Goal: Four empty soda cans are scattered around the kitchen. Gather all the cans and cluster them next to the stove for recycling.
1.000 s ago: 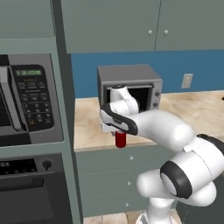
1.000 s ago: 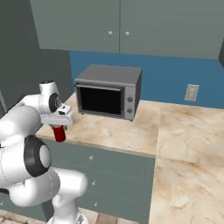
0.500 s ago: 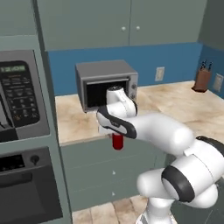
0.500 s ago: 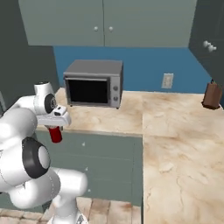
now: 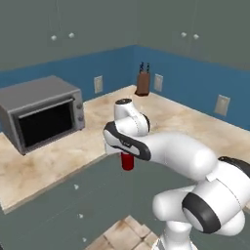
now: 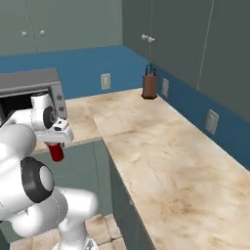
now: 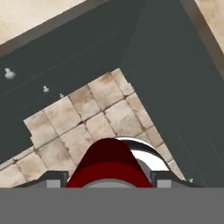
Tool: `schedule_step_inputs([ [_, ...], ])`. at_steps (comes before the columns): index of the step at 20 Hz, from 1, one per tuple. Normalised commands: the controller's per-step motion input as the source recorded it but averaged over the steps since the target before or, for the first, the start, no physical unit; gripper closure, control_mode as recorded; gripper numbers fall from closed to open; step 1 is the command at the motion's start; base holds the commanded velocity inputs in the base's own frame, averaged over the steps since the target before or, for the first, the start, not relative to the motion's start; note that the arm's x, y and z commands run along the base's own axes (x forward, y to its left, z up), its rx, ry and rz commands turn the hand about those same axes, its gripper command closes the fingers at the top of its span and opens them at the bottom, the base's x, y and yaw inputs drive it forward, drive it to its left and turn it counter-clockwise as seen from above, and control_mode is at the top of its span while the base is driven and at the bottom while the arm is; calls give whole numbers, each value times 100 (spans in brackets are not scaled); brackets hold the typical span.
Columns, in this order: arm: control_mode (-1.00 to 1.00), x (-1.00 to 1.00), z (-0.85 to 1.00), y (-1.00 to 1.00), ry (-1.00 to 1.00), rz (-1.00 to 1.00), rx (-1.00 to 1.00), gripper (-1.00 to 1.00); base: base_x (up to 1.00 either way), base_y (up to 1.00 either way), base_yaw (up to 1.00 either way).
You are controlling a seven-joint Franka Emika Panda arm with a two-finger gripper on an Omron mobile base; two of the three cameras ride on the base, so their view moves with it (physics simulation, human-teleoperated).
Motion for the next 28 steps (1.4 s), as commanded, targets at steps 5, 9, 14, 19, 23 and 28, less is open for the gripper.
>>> schedule_step_inputs([
  [5,100,0,0,0,0,0,0,100,-7,2,-80],
  [9,100,0,0,0,0,0,0,100,-6,0,-80],
  [14,100,0,0,0,0,0,0,100,-16,-5,-64],
  [19,100,0,0,0,0,0,0,100,-22,-34,-28],
  [23,100,0,0,0,0,0,0,100,-19,-50,-14],
  [28,100,0,0,0,0,0,0,100,-22,-54,-6],
])
